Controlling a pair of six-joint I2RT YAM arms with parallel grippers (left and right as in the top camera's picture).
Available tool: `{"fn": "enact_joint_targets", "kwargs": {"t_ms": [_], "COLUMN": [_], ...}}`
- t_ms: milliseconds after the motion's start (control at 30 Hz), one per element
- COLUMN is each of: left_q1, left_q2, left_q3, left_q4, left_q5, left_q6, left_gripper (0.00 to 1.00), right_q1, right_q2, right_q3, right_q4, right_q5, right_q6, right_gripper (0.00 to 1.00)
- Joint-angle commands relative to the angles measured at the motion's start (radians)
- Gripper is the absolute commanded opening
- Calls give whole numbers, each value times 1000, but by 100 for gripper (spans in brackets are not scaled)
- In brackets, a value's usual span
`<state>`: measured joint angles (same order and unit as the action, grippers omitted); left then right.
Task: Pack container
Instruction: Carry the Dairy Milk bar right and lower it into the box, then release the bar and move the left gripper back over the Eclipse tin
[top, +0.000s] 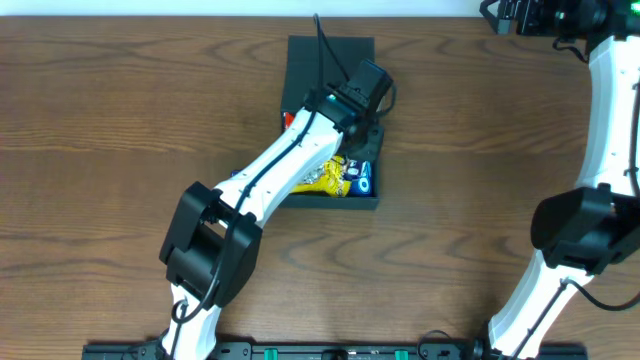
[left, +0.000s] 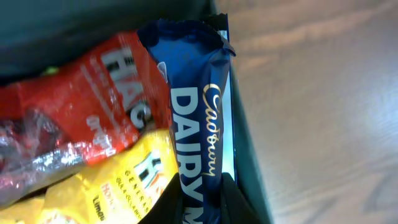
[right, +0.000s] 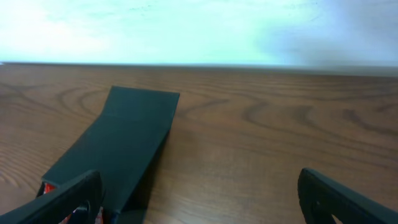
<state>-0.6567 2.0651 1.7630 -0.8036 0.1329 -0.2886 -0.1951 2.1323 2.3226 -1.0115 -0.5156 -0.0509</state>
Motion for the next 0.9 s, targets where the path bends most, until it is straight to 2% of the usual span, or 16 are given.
{"fn": "enact_joint_targets", "kwargs": {"t_ms": [0,233,467,633,733,767,800,833,867], "left_q1": [1,1,0,0,0,0,0,0,0], "left_q2": [-19,-19,-19,-19,-19,-19,-19,-19,-19], "left_q3": [12,11,11,11,11,11,11,11,11], "left_q4": [21,7,-1,-3,0,2,3,4,3], "left_q5": [-61,-58,-8,3,62,80,90,98,106], "left_q6": [-79,-163,-164,-164,-164,-164,-164,-163,-160], "left_gripper": [6,6,6,16,15,18,29,46,58], "right_q1": [-6,-6,-7,-7,-7,-7,-7,-7,-7], "right_q2": [-34,-34,-34,-34,-34,-34,-34,-34,-34], "right_q3": [9,9,9,9,9,9,9,9,9], "right_q4": [-3,-5,-16,-21,-21,-21,-20,-20,-20], "right_q5": [3,3,3,3,3,3,3,3,3], "right_q6": [13,13,13,13,13,13,13,13,13], "right_gripper": [99,99,99,99,99,99,99,99,99]}}
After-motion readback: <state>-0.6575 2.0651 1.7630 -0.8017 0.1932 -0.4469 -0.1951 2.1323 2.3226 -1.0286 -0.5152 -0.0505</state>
